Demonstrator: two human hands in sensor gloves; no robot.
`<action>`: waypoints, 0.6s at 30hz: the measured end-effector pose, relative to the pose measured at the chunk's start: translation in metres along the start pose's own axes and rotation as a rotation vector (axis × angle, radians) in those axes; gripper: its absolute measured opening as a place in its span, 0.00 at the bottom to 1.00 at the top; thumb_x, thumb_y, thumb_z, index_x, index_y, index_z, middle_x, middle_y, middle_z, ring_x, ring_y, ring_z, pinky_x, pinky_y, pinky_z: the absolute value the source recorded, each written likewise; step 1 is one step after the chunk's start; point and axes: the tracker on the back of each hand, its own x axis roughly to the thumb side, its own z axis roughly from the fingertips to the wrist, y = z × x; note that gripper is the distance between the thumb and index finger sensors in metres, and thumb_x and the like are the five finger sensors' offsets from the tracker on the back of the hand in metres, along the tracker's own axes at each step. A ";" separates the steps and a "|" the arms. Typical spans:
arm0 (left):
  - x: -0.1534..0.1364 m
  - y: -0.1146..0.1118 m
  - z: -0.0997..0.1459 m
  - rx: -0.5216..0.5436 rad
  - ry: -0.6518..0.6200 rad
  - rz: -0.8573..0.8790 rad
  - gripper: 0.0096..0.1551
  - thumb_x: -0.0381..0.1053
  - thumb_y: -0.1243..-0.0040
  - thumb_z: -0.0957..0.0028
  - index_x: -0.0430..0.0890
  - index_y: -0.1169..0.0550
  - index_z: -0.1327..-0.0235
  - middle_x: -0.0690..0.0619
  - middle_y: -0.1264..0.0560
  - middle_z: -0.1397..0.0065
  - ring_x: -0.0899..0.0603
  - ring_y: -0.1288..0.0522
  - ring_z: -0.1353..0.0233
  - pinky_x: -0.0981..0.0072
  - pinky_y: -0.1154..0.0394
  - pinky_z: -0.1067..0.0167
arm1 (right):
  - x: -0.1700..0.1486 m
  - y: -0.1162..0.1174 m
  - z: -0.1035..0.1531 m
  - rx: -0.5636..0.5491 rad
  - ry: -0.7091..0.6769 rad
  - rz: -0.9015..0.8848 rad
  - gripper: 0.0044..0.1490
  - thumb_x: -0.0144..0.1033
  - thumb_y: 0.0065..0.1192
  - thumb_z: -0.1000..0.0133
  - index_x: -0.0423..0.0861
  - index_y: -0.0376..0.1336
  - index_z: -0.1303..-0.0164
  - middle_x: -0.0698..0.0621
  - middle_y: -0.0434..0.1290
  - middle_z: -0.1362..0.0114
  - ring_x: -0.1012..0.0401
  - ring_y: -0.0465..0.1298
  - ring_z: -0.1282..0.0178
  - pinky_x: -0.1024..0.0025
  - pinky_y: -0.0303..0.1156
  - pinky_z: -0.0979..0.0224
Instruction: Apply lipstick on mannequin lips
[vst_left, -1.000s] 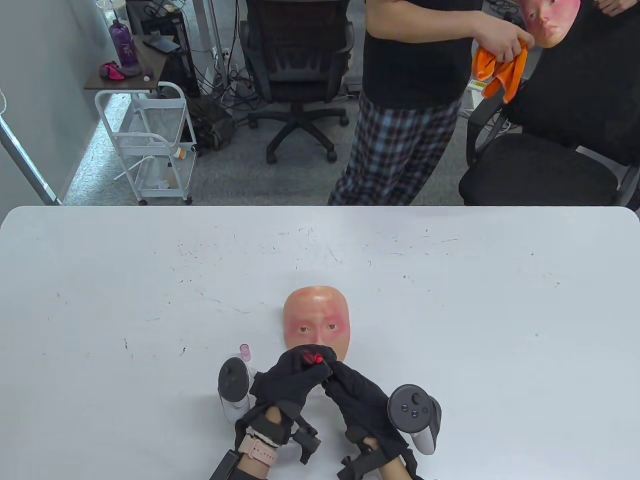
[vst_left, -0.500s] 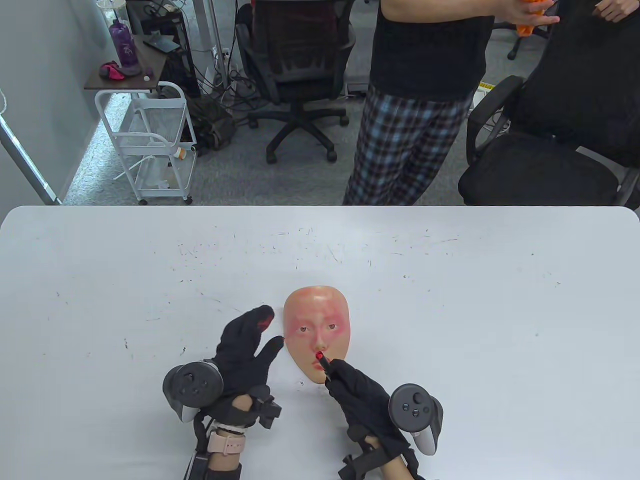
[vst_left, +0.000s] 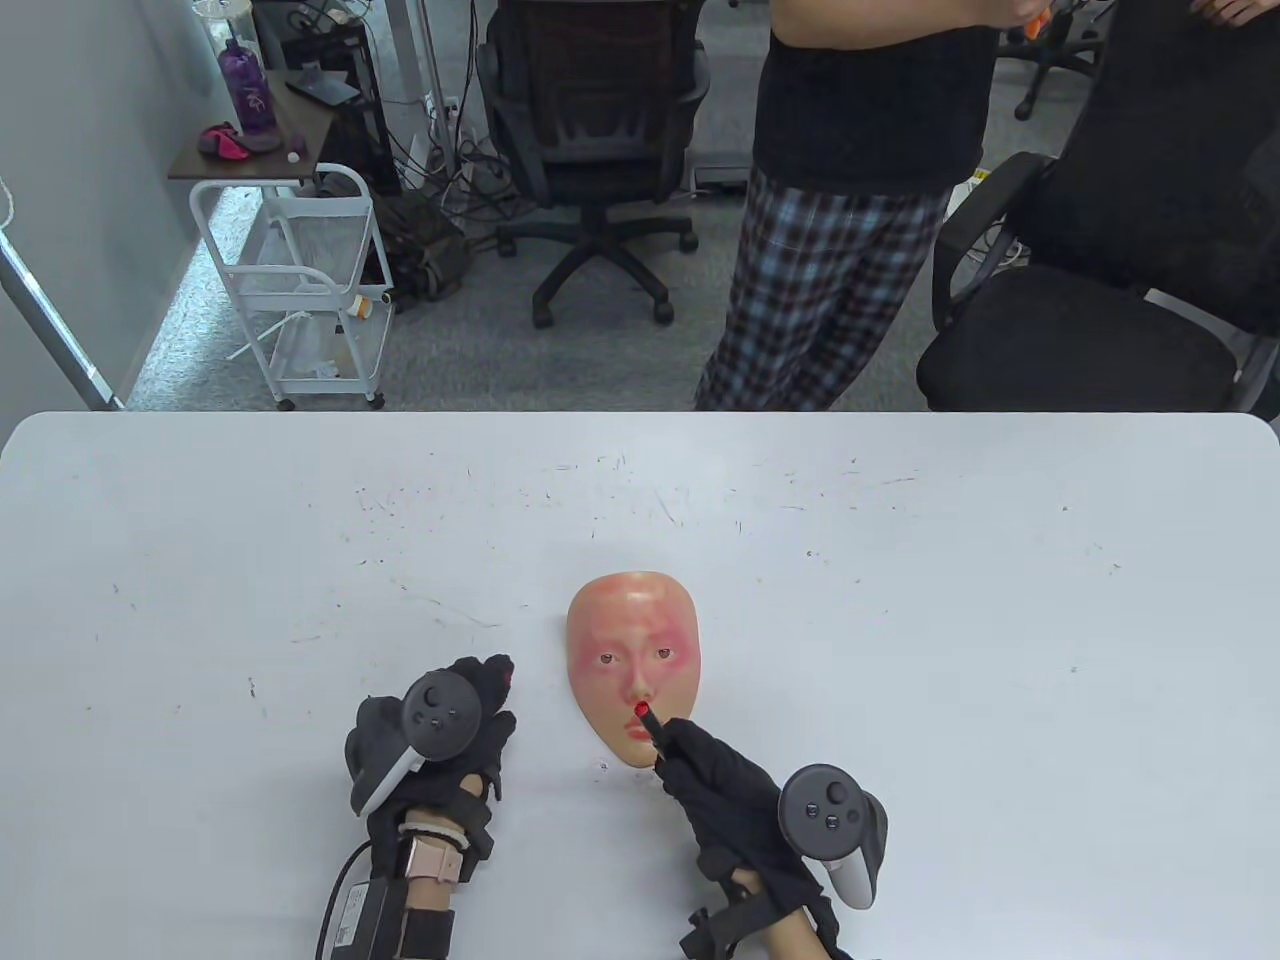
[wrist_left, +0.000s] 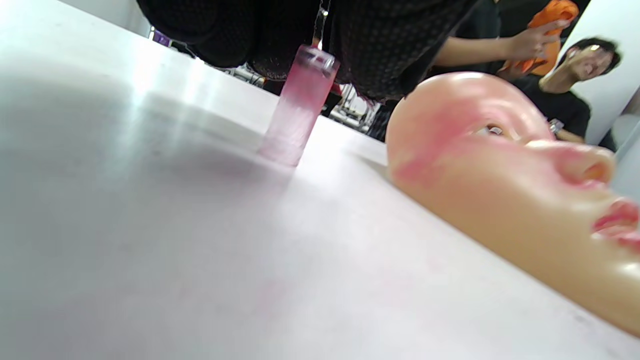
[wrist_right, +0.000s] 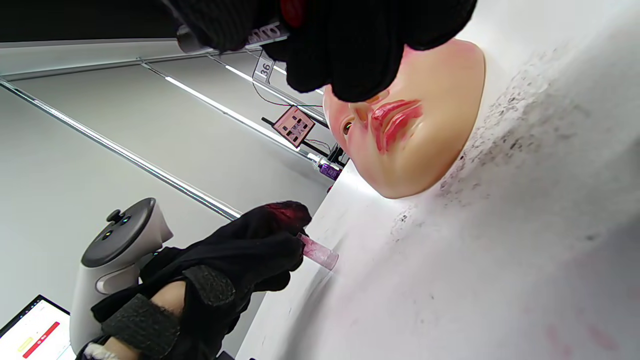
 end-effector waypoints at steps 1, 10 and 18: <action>-0.001 -0.001 -0.001 0.001 0.001 -0.011 0.33 0.48 0.35 0.50 0.51 0.23 0.26 0.38 0.28 0.24 0.29 0.32 0.28 0.42 0.33 0.36 | 0.000 0.000 0.000 0.001 0.001 0.000 0.34 0.40 0.63 0.48 0.39 0.66 0.34 0.41 0.78 0.41 0.48 0.78 0.48 0.44 0.67 0.34; 0.004 0.005 0.010 0.131 -0.105 0.170 0.27 0.50 0.37 0.50 0.47 0.18 0.36 0.41 0.17 0.38 0.33 0.22 0.40 0.46 0.25 0.48 | 0.001 0.001 0.000 0.021 0.012 0.008 0.33 0.40 0.63 0.48 0.40 0.66 0.33 0.40 0.78 0.40 0.48 0.78 0.48 0.43 0.67 0.34; 0.017 -0.014 0.012 -0.050 -0.216 1.075 0.28 0.50 0.38 0.47 0.45 0.19 0.34 0.40 0.18 0.38 0.33 0.22 0.41 0.46 0.26 0.49 | 0.004 0.008 -0.002 0.093 0.020 0.081 0.33 0.41 0.64 0.48 0.40 0.67 0.34 0.40 0.78 0.41 0.47 0.78 0.48 0.43 0.67 0.34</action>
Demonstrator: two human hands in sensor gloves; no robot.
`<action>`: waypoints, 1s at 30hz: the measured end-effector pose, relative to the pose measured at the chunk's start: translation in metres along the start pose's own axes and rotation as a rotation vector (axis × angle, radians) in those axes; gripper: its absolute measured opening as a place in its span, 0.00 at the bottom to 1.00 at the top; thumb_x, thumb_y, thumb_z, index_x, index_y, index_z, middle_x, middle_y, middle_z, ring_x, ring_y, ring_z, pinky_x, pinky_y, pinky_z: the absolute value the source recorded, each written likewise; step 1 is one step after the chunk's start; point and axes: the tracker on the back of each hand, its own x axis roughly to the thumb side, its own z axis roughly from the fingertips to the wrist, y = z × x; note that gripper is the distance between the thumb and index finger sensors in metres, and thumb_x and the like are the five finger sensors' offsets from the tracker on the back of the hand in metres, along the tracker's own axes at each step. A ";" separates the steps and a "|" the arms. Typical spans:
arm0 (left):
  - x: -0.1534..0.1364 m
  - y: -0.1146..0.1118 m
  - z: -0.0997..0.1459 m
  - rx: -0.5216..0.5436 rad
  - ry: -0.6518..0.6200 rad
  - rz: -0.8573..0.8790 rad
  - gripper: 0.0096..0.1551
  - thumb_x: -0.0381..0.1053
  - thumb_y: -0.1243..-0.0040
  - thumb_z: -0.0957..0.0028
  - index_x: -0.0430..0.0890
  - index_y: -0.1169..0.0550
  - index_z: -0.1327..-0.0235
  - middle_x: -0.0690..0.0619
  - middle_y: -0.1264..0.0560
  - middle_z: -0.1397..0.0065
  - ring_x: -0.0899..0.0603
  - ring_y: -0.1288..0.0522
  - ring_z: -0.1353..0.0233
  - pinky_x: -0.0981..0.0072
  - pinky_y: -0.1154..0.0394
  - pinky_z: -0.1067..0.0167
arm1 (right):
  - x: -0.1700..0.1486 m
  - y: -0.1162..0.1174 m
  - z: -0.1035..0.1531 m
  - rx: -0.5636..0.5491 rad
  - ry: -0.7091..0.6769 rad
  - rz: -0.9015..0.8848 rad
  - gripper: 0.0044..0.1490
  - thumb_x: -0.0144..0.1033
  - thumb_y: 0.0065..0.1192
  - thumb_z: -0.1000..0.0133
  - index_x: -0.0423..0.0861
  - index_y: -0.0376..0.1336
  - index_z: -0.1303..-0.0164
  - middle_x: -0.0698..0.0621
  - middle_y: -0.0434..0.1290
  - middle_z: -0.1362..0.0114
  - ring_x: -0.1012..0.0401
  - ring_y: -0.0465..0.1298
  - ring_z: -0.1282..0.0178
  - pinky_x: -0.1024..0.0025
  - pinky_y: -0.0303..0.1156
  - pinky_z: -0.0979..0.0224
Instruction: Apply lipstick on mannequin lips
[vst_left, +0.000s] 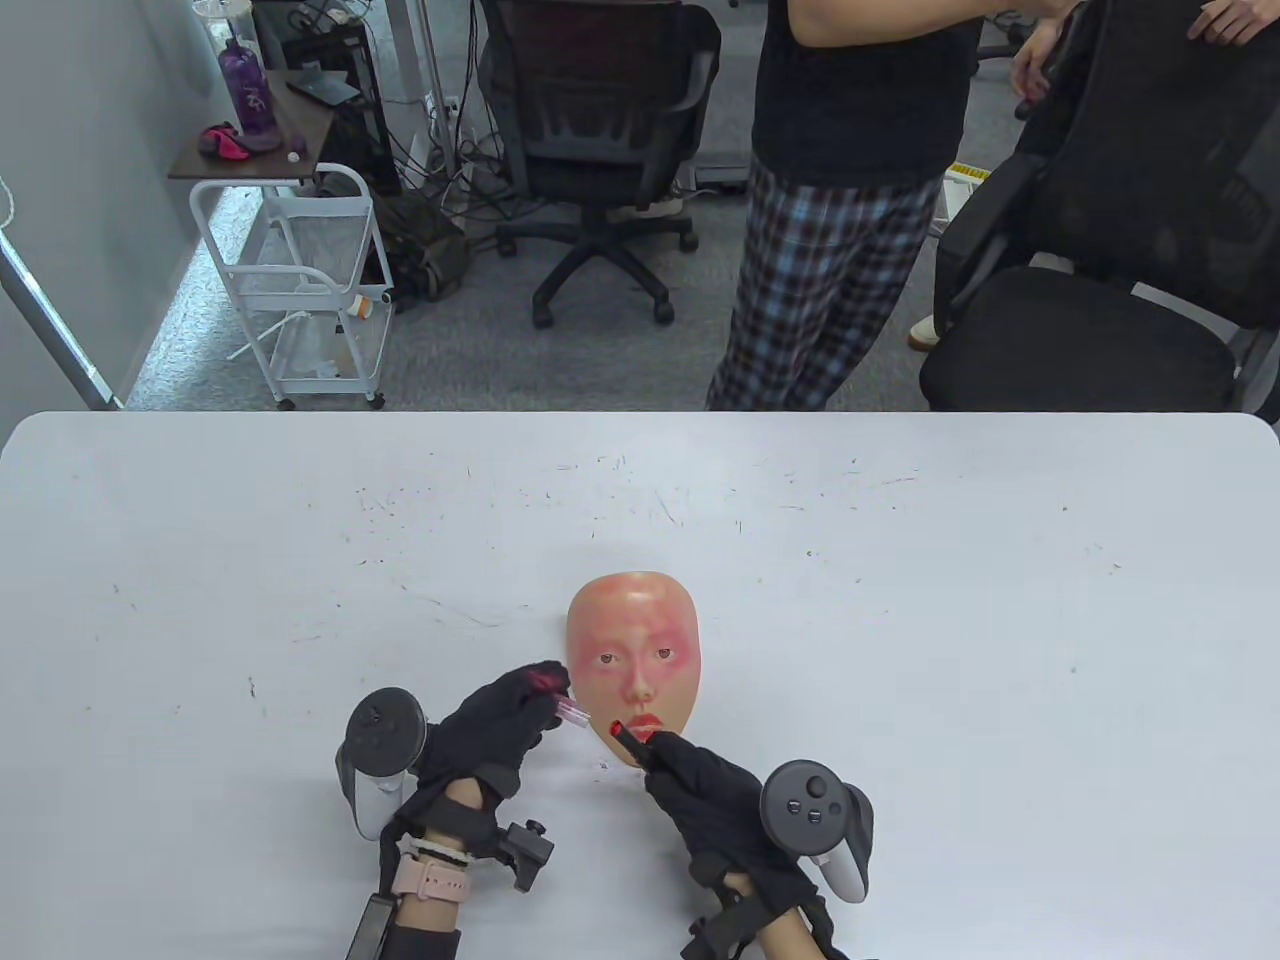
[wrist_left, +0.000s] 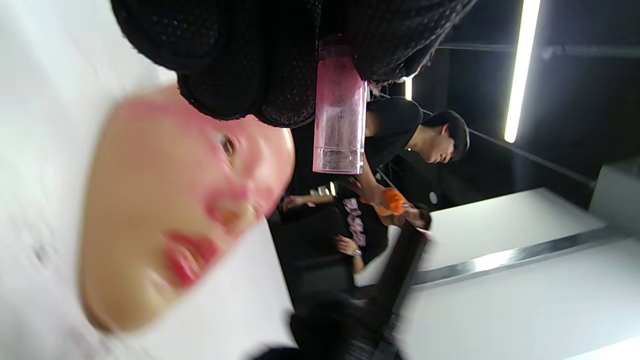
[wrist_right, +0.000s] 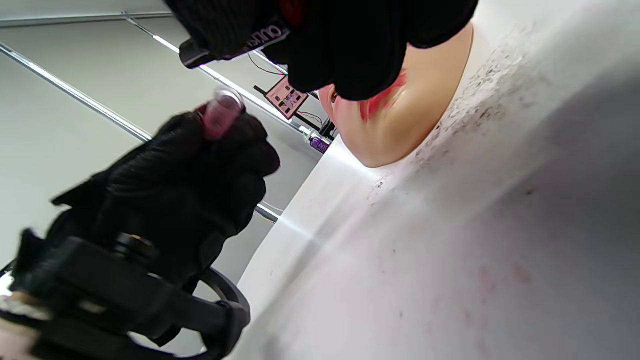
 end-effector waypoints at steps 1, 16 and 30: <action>-0.002 -0.004 -0.001 -0.048 0.003 0.059 0.28 0.51 0.38 0.47 0.45 0.19 0.34 0.40 0.18 0.38 0.33 0.22 0.40 0.46 0.26 0.48 | 0.001 0.000 0.000 0.007 -0.002 0.013 0.33 0.41 0.64 0.48 0.40 0.67 0.34 0.40 0.78 0.41 0.48 0.78 0.48 0.43 0.67 0.34; 0.002 -0.026 -0.006 -0.196 -0.027 -0.036 0.27 0.50 0.38 0.47 0.46 0.20 0.34 0.40 0.19 0.37 0.33 0.23 0.39 0.46 0.26 0.47 | 0.006 0.001 0.000 0.019 0.007 0.096 0.33 0.41 0.63 0.48 0.37 0.67 0.35 0.41 0.78 0.46 0.49 0.77 0.51 0.43 0.67 0.35; 0.038 -0.045 -0.015 -0.192 -0.085 -0.184 0.27 0.49 0.40 0.45 0.47 0.21 0.31 0.40 0.21 0.33 0.32 0.25 0.35 0.45 0.28 0.43 | 0.005 -0.023 0.008 -0.169 0.012 0.023 0.35 0.44 0.62 0.47 0.40 0.66 0.33 0.40 0.77 0.40 0.47 0.76 0.46 0.42 0.65 0.33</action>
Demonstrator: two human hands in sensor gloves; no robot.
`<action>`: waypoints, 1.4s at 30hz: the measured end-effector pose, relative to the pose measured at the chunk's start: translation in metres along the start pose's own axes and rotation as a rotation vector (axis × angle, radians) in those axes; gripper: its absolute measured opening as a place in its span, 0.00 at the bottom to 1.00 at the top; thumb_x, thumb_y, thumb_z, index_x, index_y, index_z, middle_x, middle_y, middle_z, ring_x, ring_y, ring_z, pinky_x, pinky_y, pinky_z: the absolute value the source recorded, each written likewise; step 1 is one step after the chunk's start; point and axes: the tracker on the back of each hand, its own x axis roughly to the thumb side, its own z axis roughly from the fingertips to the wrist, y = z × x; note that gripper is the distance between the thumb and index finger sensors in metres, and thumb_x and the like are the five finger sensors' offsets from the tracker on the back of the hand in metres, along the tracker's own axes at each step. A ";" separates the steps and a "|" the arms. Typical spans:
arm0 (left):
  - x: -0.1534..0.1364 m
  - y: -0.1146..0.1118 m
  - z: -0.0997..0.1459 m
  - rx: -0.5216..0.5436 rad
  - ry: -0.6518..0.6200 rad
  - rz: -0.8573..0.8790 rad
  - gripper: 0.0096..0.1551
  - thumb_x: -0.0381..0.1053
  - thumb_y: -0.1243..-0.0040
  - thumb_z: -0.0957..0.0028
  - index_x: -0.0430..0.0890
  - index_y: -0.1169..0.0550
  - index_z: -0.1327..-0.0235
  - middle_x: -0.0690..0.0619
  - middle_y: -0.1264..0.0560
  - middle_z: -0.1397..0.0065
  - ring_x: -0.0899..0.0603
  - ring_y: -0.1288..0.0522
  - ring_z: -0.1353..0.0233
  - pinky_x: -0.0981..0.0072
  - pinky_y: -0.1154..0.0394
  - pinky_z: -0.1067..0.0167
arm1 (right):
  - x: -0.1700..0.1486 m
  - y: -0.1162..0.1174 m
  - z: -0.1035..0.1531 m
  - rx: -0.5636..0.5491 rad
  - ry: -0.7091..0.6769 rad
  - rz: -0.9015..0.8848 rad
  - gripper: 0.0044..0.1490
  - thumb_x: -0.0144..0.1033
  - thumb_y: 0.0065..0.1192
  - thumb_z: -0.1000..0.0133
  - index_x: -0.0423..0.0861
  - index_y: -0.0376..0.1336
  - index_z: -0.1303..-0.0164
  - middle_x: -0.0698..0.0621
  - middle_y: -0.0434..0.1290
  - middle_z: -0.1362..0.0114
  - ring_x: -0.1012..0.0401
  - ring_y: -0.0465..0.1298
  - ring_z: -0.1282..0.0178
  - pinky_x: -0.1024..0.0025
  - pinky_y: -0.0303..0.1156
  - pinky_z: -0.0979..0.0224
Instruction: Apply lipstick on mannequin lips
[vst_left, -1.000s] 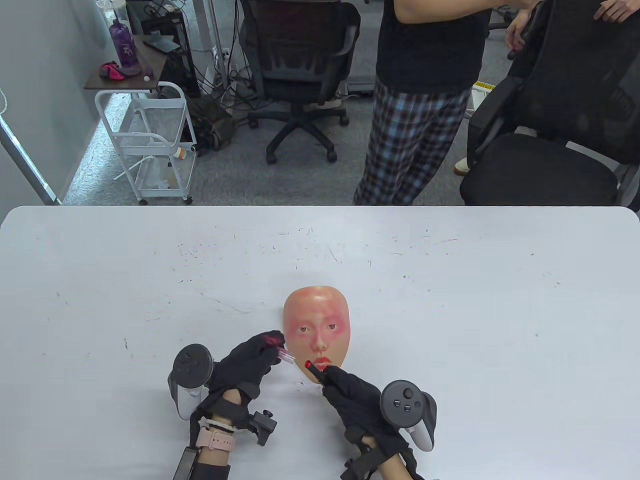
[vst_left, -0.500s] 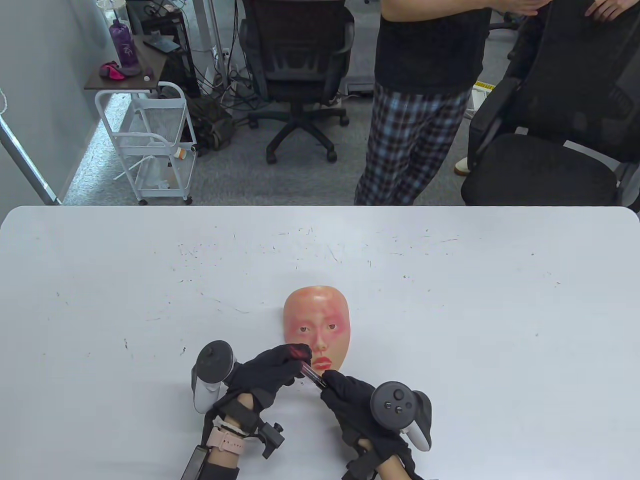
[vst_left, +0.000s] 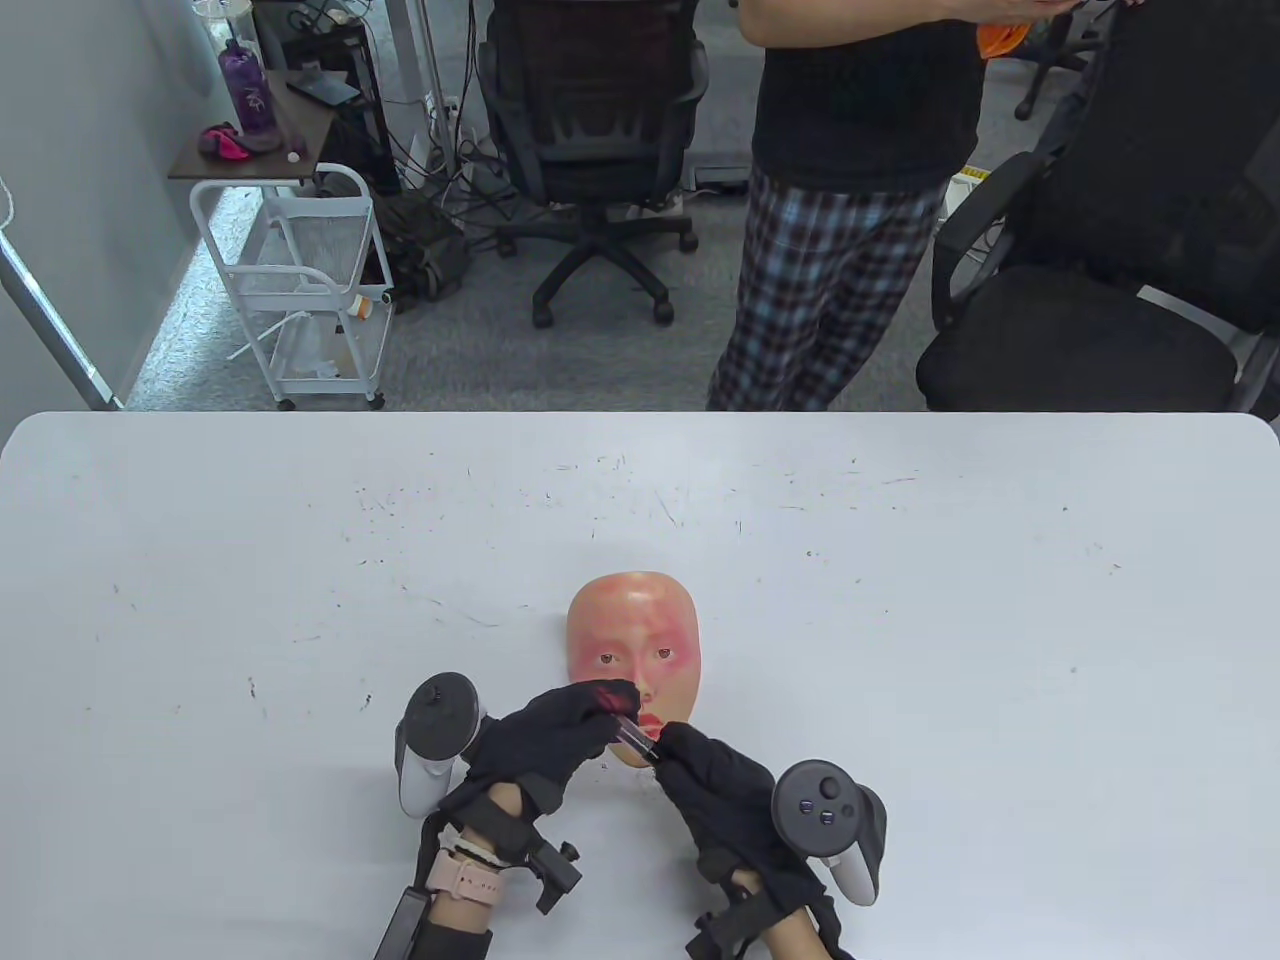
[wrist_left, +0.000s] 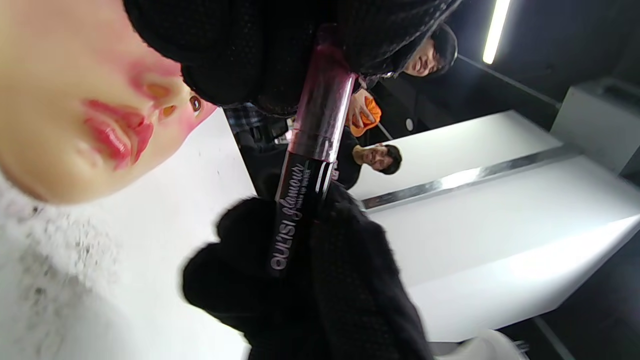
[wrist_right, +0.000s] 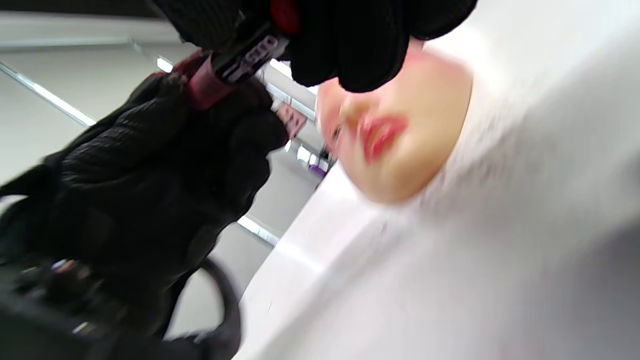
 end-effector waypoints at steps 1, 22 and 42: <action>0.008 -0.004 -0.004 0.004 -0.009 -0.054 0.27 0.50 0.40 0.44 0.47 0.21 0.31 0.41 0.21 0.33 0.33 0.25 0.35 0.46 0.28 0.43 | -0.001 -0.006 0.002 -0.058 0.015 0.015 0.34 0.44 0.62 0.48 0.40 0.66 0.34 0.40 0.77 0.41 0.47 0.77 0.47 0.43 0.65 0.33; 0.024 -0.098 -0.090 -0.083 0.004 -0.779 0.27 0.47 0.38 0.47 0.49 0.20 0.32 0.40 0.23 0.30 0.32 0.28 0.32 0.44 0.30 0.39 | -0.043 -0.045 0.004 -0.284 0.241 0.126 0.25 0.35 0.64 0.48 0.44 0.70 0.41 0.45 0.79 0.46 0.52 0.78 0.52 0.47 0.69 0.36; 0.011 0.005 0.003 0.303 -0.087 -0.104 0.29 0.49 0.41 0.45 0.47 0.24 0.29 0.40 0.25 0.29 0.31 0.30 0.32 0.45 0.31 0.40 | -0.043 -0.041 0.002 -0.271 0.194 0.086 0.25 0.35 0.64 0.48 0.45 0.70 0.41 0.45 0.79 0.46 0.52 0.78 0.51 0.47 0.69 0.36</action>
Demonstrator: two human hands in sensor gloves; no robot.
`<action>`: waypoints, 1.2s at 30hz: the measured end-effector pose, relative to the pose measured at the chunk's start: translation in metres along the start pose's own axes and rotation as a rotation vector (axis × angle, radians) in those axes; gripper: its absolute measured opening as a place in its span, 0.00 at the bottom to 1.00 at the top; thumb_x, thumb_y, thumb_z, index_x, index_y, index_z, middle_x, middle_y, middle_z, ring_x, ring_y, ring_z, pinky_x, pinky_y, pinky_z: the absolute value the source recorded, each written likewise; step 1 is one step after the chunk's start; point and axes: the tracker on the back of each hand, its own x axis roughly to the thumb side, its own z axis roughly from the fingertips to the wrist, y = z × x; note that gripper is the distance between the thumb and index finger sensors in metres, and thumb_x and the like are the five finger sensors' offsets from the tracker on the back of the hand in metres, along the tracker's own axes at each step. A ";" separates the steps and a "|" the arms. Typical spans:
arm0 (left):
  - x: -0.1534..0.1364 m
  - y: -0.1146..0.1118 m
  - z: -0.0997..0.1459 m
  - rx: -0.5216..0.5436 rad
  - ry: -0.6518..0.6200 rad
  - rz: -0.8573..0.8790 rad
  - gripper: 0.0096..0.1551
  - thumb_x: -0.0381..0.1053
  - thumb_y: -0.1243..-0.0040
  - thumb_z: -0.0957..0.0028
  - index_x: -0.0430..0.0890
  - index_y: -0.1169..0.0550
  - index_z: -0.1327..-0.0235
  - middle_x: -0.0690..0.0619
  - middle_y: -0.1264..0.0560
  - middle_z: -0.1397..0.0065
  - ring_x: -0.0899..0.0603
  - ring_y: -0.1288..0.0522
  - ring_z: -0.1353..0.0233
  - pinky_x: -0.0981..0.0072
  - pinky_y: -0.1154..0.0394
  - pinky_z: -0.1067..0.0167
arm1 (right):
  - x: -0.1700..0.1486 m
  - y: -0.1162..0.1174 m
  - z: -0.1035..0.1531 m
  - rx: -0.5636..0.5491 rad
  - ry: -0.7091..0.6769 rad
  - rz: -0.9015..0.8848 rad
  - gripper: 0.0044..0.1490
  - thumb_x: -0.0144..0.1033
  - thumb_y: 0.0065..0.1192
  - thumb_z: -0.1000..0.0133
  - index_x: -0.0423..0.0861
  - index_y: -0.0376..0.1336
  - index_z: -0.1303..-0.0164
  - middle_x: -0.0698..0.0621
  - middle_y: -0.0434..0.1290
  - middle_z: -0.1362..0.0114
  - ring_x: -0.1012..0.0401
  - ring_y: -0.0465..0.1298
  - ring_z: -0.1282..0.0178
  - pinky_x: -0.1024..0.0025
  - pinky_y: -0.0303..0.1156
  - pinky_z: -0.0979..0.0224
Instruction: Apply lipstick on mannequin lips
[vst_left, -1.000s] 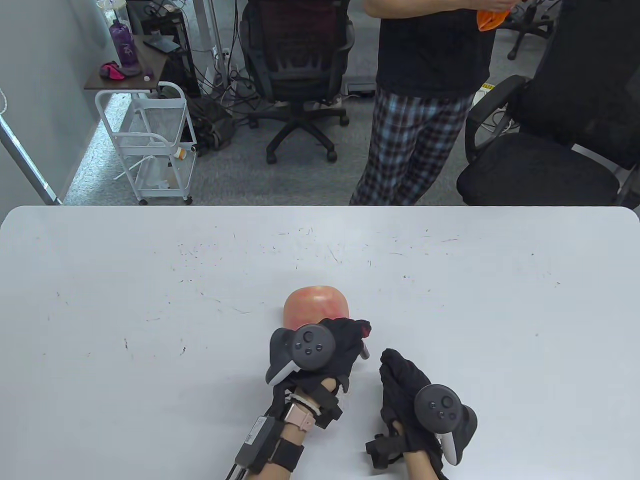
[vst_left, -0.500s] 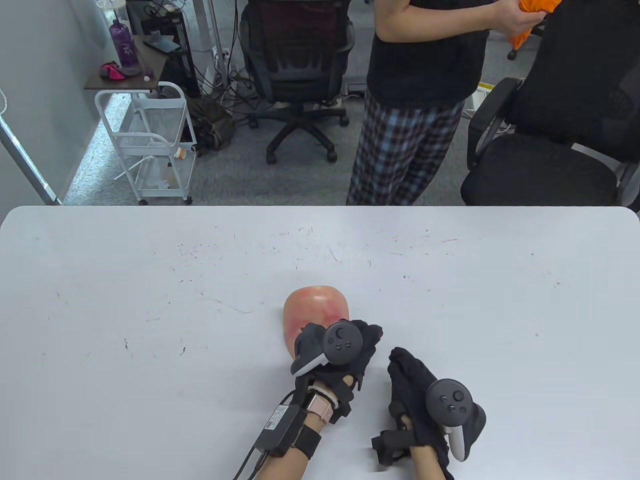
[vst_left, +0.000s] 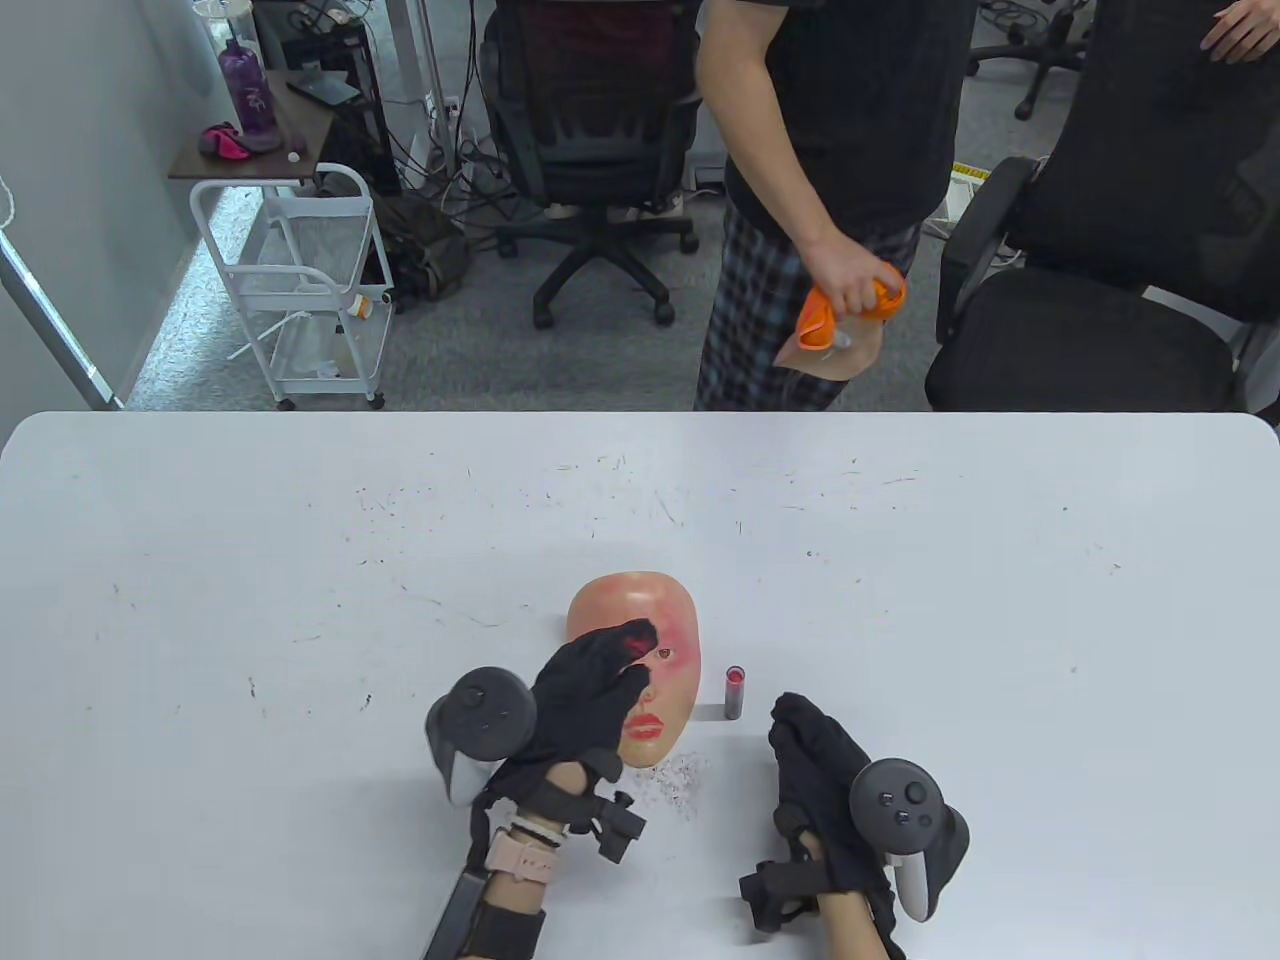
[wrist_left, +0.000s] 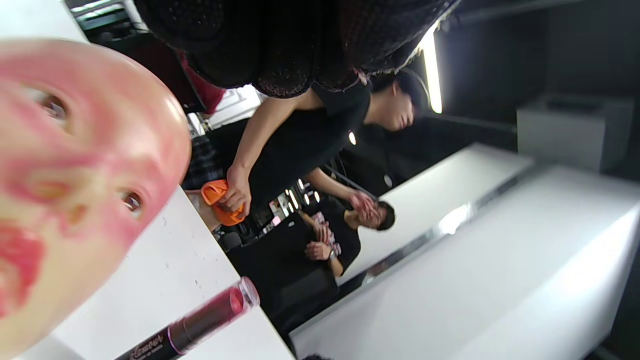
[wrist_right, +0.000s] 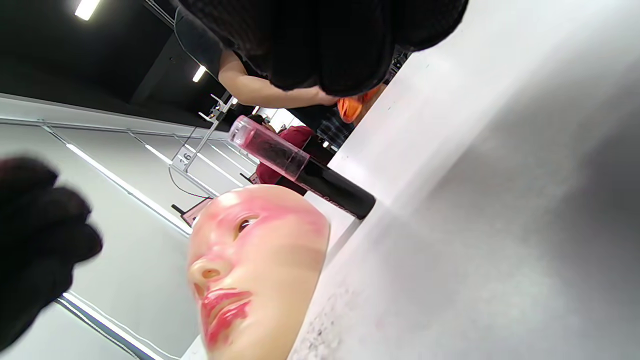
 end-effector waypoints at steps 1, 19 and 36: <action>-0.010 0.012 0.009 0.038 0.024 0.030 0.29 0.49 0.41 0.45 0.47 0.24 0.29 0.40 0.25 0.29 0.31 0.29 0.32 0.45 0.31 0.40 | 0.001 0.001 0.001 -0.002 -0.010 0.002 0.25 0.35 0.64 0.48 0.45 0.70 0.41 0.45 0.79 0.46 0.52 0.78 0.51 0.47 0.69 0.36; -0.068 0.041 0.031 0.174 0.108 0.161 0.30 0.52 0.42 0.42 0.47 0.26 0.26 0.39 0.28 0.26 0.31 0.32 0.29 0.44 0.33 0.36 | 0.010 0.003 0.002 -0.002 -0.088 0.101 0.26 0.37 0.63 0.47 0.44 0.70 0.39 0.44 0.78 0.44 0.50 0.78 0.49 0.45 0.67 0.34; -0.034 0.062 0.028 0.022 -0.060 -0.616 0.54 0.81 0.46 0.51 0.72 0.51 0.12 0.54 0.67 0.08 0.38 0.81 0.16 0.30 0.83 0.33 | 0.029 0.003 -0.007 -0.045 -0.187 0.728 0.51 0.66 0.54 0.50 0.63 0.42 0.17 0.45 0.40 0.09 0.41 0.37 0.11 0.34 0.23 0.22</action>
